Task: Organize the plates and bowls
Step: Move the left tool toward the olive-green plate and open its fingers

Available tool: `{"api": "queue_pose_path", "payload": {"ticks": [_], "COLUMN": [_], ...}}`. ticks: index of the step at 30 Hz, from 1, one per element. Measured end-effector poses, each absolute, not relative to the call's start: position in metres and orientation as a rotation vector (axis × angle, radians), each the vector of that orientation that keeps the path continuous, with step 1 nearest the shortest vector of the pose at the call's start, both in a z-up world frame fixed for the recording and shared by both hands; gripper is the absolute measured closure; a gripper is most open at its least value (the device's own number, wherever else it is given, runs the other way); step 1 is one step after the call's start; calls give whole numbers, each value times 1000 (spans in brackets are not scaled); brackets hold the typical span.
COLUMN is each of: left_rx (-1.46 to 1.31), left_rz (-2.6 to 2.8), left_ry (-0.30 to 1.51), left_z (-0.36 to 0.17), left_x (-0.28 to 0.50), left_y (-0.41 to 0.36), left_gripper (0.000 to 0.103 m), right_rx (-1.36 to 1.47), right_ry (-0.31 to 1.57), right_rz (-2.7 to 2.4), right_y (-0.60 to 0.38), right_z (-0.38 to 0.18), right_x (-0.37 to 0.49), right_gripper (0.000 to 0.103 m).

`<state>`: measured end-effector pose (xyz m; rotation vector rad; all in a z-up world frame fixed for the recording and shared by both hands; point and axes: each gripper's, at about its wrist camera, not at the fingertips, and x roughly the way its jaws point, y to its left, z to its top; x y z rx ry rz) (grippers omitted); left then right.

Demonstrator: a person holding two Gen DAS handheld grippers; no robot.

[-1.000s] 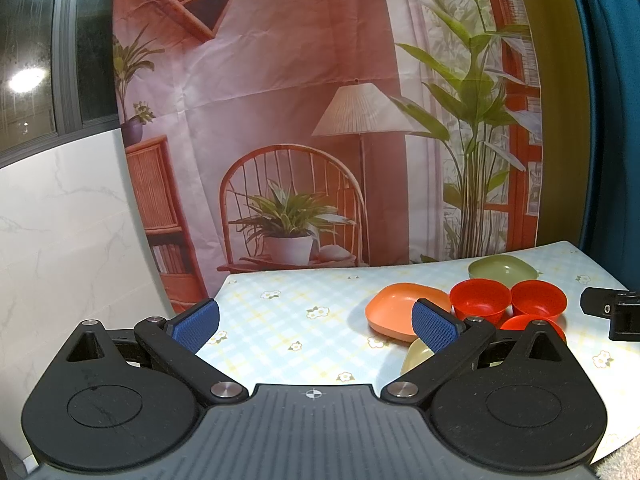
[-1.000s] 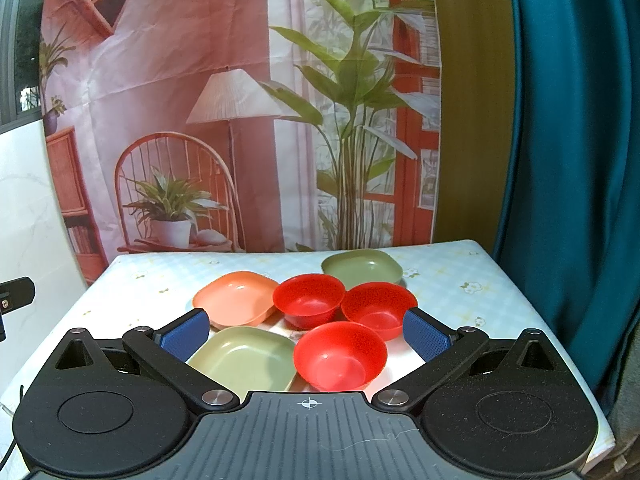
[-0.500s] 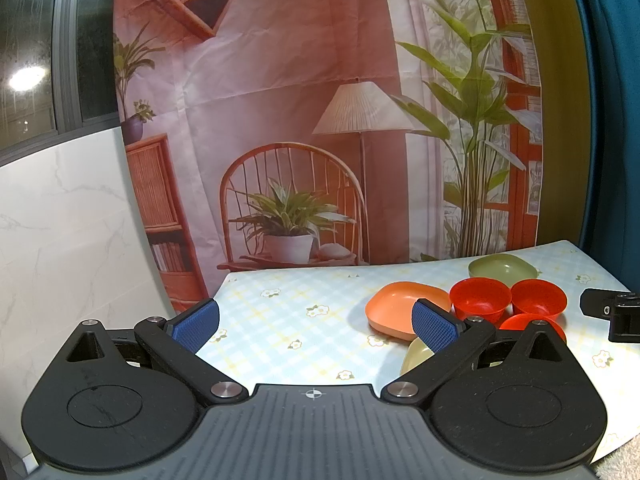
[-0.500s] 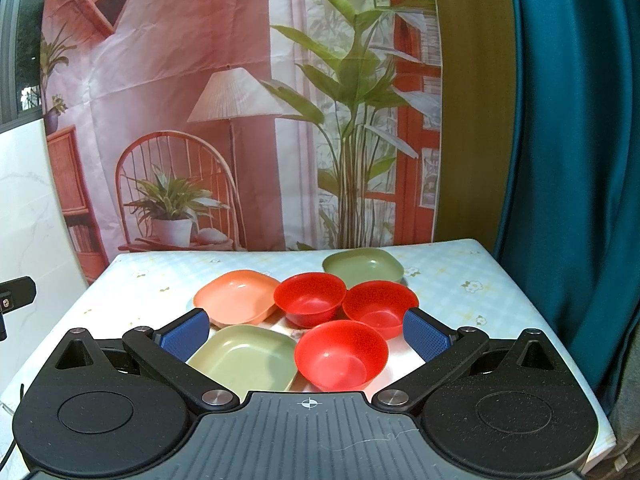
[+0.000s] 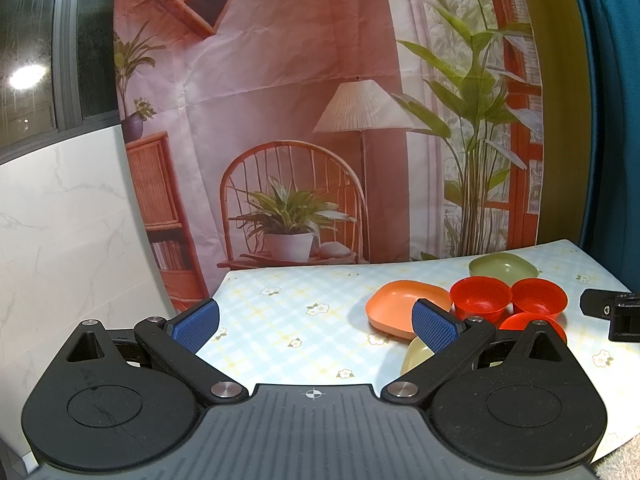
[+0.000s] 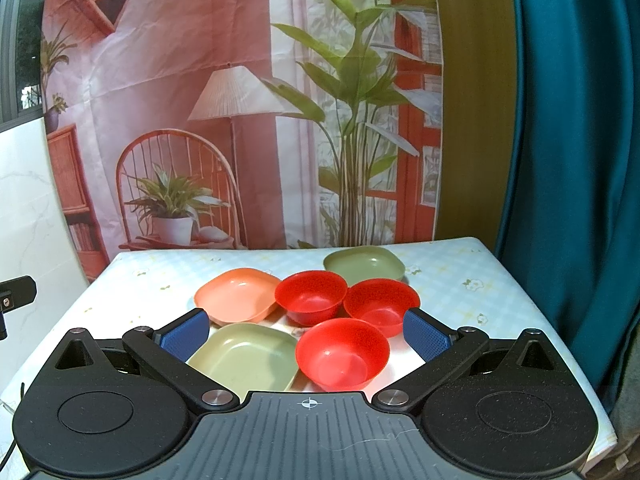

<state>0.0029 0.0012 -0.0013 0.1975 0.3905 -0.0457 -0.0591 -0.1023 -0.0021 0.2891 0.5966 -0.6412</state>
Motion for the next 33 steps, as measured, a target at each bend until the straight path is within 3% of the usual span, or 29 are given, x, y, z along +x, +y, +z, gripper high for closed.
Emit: {"api": "queue_pose_path", "payload": {"ticks": [12,33], "left_rx": [261,234], "left_rz": [-70,-120], "left_ry": [372,519], "left_z": [-18,-99], "left_x": [43,149], "left_y": [-16,-36], "left_gripper": [0,0], "right_rx": [259,294], "right_ry": [392,579], "right_rz": [-557,-522], "right_y": [-126,-177], "right_z": [-13,-105], "right_x": [-51,16], "right_gripper": [0,0]}}
